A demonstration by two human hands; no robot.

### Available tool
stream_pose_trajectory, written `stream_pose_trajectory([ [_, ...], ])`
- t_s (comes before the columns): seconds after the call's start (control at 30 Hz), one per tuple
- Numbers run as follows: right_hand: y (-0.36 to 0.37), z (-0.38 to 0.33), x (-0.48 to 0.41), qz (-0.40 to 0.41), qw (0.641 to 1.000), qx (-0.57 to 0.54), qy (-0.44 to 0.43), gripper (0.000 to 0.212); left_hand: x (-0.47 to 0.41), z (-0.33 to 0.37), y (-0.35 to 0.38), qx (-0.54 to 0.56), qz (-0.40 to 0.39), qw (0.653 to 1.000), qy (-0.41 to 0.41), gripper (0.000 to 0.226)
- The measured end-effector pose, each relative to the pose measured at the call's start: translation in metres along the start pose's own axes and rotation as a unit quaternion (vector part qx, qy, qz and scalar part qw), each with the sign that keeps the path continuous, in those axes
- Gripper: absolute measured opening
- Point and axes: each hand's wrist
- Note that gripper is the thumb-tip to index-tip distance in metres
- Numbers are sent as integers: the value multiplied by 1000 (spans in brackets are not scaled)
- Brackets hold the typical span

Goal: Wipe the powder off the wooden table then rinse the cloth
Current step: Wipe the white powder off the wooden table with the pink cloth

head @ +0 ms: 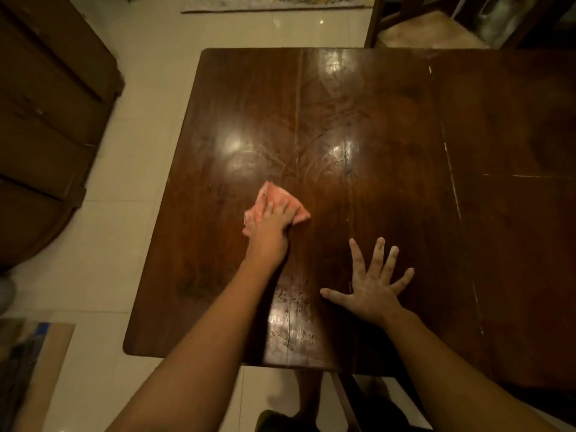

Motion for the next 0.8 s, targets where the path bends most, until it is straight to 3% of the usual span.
stream_pose_trajectory([
  [0.1,-2,-1,-1,-10,1000,-15,5,128,-35,51,3,31,15,997,-76,71],
  [0.2,-3,0,-4,-9,1000,-9,7,130,-41,82,10,-6,-68,993,94,77],
  [0.27,-6,0,-5,-5,1000,2,0,131,-38,65,7,8,-98,976,195,80],
  [0.37,-6,4,-9,-7,1000,-5,-27,132,-36,10,-5,67,-42,974,212,84],
  [0.43,-3,6,-9,1,999,14,-48,131,-36,-27,-22,63,9,986,152,87],
  [0.57,-9,11,-22,57,991,92,-81,135,-40,-113,-61,22,93,993,-68,83],
  [0.67,-33,2,-41,58,976,168,-129,143,-23,-133,-72,34,154,965,-211,71],
  [0.8,-58,-12,-64,35,962,198,-187,143,9,-105,-58,87,215,924,-306,70],
])
Point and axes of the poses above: each hand's wrist, its own x-axis away from the middle knuckle, its own y-axis out of the palm, z = x × y, and after that the axes turned 6 degrees about y, right-handed
